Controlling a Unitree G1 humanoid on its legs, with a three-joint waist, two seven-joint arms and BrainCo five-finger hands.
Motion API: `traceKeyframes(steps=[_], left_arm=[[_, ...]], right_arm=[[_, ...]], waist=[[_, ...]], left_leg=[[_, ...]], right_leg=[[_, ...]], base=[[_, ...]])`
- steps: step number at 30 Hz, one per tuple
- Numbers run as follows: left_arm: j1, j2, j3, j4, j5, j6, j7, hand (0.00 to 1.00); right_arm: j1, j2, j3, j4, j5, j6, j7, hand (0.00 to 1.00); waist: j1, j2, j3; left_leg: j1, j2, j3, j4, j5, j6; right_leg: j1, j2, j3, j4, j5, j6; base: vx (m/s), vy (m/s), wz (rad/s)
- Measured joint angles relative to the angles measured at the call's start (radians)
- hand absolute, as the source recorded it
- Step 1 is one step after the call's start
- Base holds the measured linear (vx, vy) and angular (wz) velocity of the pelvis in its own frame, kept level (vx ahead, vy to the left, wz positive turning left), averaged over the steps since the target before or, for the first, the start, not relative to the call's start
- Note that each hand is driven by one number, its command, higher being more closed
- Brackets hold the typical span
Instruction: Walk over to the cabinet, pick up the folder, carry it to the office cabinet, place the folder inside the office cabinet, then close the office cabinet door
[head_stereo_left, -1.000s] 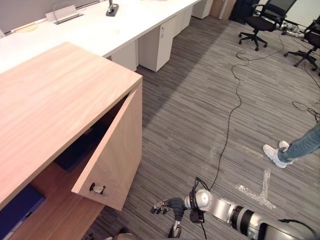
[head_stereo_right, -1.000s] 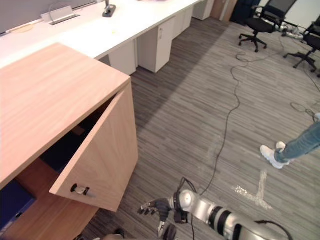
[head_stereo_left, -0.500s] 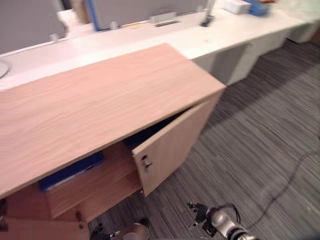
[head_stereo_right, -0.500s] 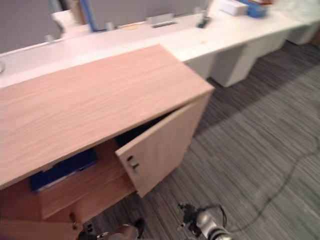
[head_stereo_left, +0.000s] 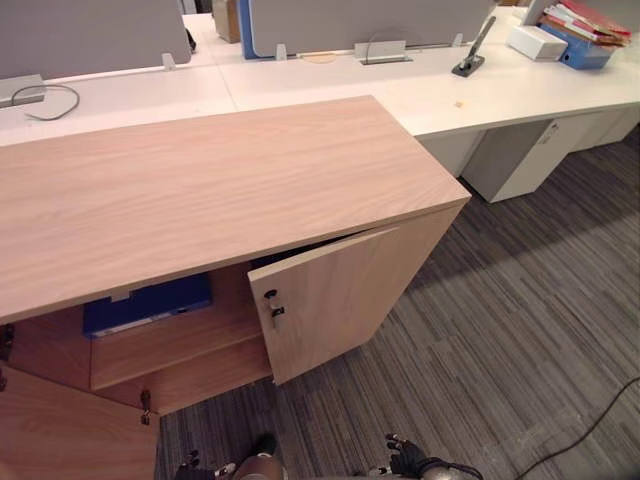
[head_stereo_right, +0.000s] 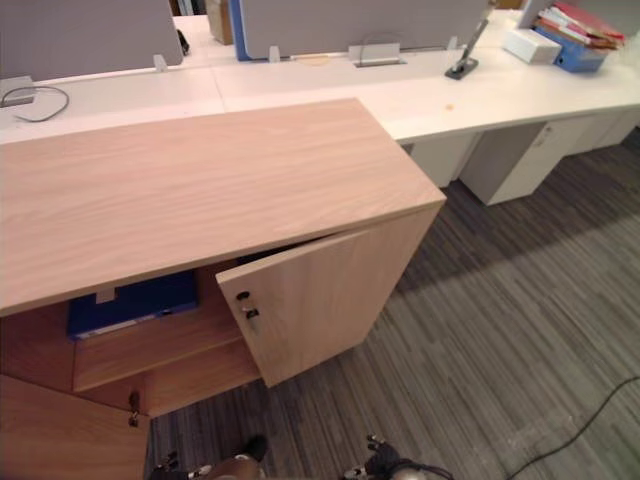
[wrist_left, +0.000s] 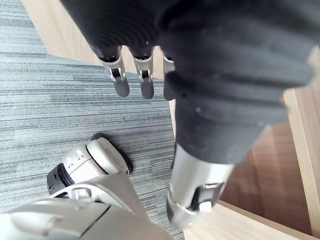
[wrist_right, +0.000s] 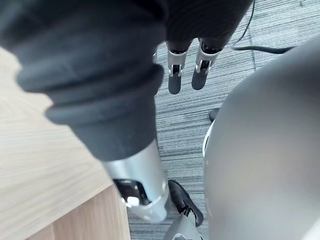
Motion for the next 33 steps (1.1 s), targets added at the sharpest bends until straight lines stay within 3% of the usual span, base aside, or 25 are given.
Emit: traceKeyframes(steps=[1, 3, 5, 6, 8, 11, 14, 16, 19, 21, 22, 24, 25, 28, 29, 30, 31, 33], left_arm=[[-0.001, 0.001, 0.000, 0.000, -0.001, 0.000, 0.001, 0.00], [-0.005, 0.009, -0.009, -0.002, -0.005, 0.000, 0.004, 0.00], [-0.004, 0.008, -0.022, -0.002, -0.009, 0.000, 0.009, 0.00], [-0.007, 0.013, -0.024, -0.002, -0.008, 0.000, 0.015, 0.00], [-0.001, 0.045, -0.047, -0.001, -0.004, 0.005, 0.021, 0.00], [-0.005, 0.056, -0.087, -0.002, 0.047, 0.011, 0.022, 0.00], [-0.008, 0.065, -0.115, -0.003, 0.084, 0.011, 0.022, 0.00], [-0.007, 0.072, -0.142, -0.006, 0.096, 0.010, 0.020, 0.00], [0.000, 0.076, -0.163, -0.010, 0.095, 0.010, 0.018, 0.00], [-0.003, 0.076, -0.176, -0.010, 0.094, 0.008, 0.018, 0.00], [-0.007, 0.074, -0.187, -0.009, 0.093, 0.007, 0.019, 0.00], [-0.008, 0.073, -0.188, -0.007, 0.093, 0.007, 0.019, 0.00], [-0.008, 0.075, -0.189, 0.000, 0.094, 0.004, 0.019, 0.00], [-0.008, 0.074, -0.193, 0.007, 0.095, -0.001, 0.020, 0.00], [-0.009, 0.072, -0.193, 0.006, 0.094, -0.002, 0.020, 0.00], [-0.012, 0.073, -0.193, 0.007, 0.092, -0.002, 0.021, 0.00], [-0.010, 0.074, -0.192, 0.009, 0.091, -0.002, 0.021, 0.00], [-0.002, 0.069, -0.191, 0.009, 0.092, -0.002, 0.020, 0.00]], right_arm=[[-0.001, 0.001, -0.004, 0.001, 0.001, 0.000, -0.003, 0.00], [-0.004, 0.007, -0.035, 0.000, 0.018, -0.003, -0.012, 0.00], [-0.003, 0.008, -0.072, -0.003, 0.036, -0.004, -0.024, 0.00], [-0.002, 0.014, -0.081, -0.002, 0.037, -0.003, -0.029, 0.00], [0.016, 0.041, -0.111, -0.002, 0.039, -0.002, -0.038, 0.00], [0.030, 0.042, -0.165, -0.014, 0.075, -0.002, -0.049, 0.00], [0.035, 0.045, -0.168, -0.015, 0.077, -0.002, -0.053, 0.00], [0.036, 0.053, -0.201, -0.014, 0.072, 0.002, -0.054, 0.00], [0.035, 0.055, -0.203, -0.015, 0.070, 0.003, -0.057, 0.00], [0.033, 0.058, -0.202, -0.020, 0.072, 0.003, -0.057, 0.00], [0.032, 0.065, -0.199, -0.040, 0.074, 0.002, -0.057, 0.00], [0.030, 0.065, -0.199, -0.054, 0.075, 0.001, -0.057, 0.00], [0.026, 0.066, -0.199, -0.055, 0.078, 0.001, -0.058, 0.00], [0.026, 0.066, -0.191, -0.049, 0.085, 0.001, -0.058, 0.00], [0.026, 0.069, -0.186, -0.046, 0.086, 0.001, -0.058, 0.00], [0.024, 0.072, -0.181, -0.045, 0.086, 0.000, -0.058, 0.00], [0.025, 0.073, -0.182, -0.039, 0.085, 0.000, -0.057, 0.00], [0.027, 0.063, -0.183, -0.031, 0.083, 0.000, -0.057, 0.00]], waist=[[-0.002, -0.002, 0.004], [-0.021, -0.007, 0.017], [-0.025, 0.007, 0.020], [-0.023, 0.004, 0.021], [-0.023, -0.054, 0.015], [-0.054, -0.052, 0.007], [-0.056, -0.058, -0.007], [-0.059, -0.058, -0.010], [-0.065, -0.050, -0.015], [-0.072, -0.040, -0.018], [-0.084, -0.029, -0.024], [-0.082, -0.021, -0.022], [-0.081, -0.020, -0.025], [-0.083, -0.018, -0.032], [-0.079, -0.018, -0.034], [-0.075, -0.019, -0.035], [-0.075, -0.024, -0.039], [-0.076, -0.018, -0.054]], left_leg=[[-0.009, -0.004, 0.009, 0.017, -0.002, -0.003], [-0.069, -0.007, 0.211, 0.123, -0.018, 0.034], [-0.144, 0.071, 0.591, 0.280, -0.088, 0.120], [-0.148, 0.074, 0.610, 0.284, -0.090, 0.123], [-0.118, 0.010, 0.640, 0.163, -0.063, 0.155], [-0.077, -0.082, 0.603, 0.017, 0.001, 0.170], [-0.001, -0.155, 0.547, -0.190, 0.096, 0.186], [0.051, -0.191, 0.481, -0.284, 0.158, 0.199], [0.079, -0.220, 0.397, -0.279, 0.195, 0.239], [0.092, -0.220, 0.337, -0.278, 0.197, 0.245], [0.099, -0.206, 0.273, -0.275, 0.197, 0.244], [0.114, -0.194, 0.241, -0.275, 0.194, 0.240], [0.139, -0.187, 0.204, -0.273, 0.188, 0.230], [0.164, -0.185, 0.146, -0.261, 0.164, 0.200], [0.161, -0.185, 0.142, -0.240, 0.140, 0.195], [0.155, -0.186, 0.157, -0.221, 0.112, 0.202], [0.138, -0.183, 0.212, -0.193, 0.077, 0.204], [0.124, -0.162, 0.261, -0.176, 0.061, 0.194]], right_leg=[[0.005, -0.002, -0.009, 0.002, -0.001, -0.001], [0.021, -0.018, -0.052, 0.012, -0.006, -0.009], [0.022, -0.015, -0.083, 0.033, -0.023, 0.000], [0.020, -0.021, -0.083, 0.043, -0.029, 0.001], [0.008, -0.078, -0.088, 0.042, -0.032, 0.006], [0.016, -0.125, -0.096, -0.002, -0.038, -0.004], [0.030, -0.160, -0.115, -0.027, -0.043, -0.011], [0.073, -0.182, -0.182, -0.022, -0.046, -0.006], [0.106, -0.218, -0.266, 0.088, -0.053, -0.002], [0.074, -0.238, -0.255, 0.214, -0.055, -0.005], [0.006, -0.208, -0.120, 0.319, -0.105, -0.027], [-0.026, -0.158, -0.003, 0.328, -0.135, 0.002], [-0.038, -0.102, 0.117, 0.301, -0.160, 0.030], [-0.041, -0.066, 0.156, 0.220, -0.160, 0.030], [-0.042, -0.056, 0.144, 0.168, -0.143, 0.014], [-0.039, -0.053, 0.142, 0.126, -0.106, -0.003], [-0.031, -0.057, 0.139, 0.087, -0.026, 0.003], [-0.018, -0.049, 0.122, 0.067, -0.025, 0.004]], base=[[-0.04, -0.056, 0.47], [-0.05, 0.025, 0.50], [-0.06, 0.123, 0.36], [-0.04, 0.149, 0.26], [0.05, 0.156, 0.31], [0.03, 0.139, 0.69], [0.07, 0.089, 0.72], [0.12, 0.026, 0.88], [0.15, 0.051, 0.87], [0.19, 0.037, 1.02], [0.17, 0.006, 1.10], [0.09, -0.060, 0.82], [0.07, -0.124, 0.70], [0.02, -0.183, 0.74], [0.00, -0.164, 0.40], [0.00, -0.221, 0.29], [0.00, -0.173, 0.13], [0.03, -0.204, 0.13]])
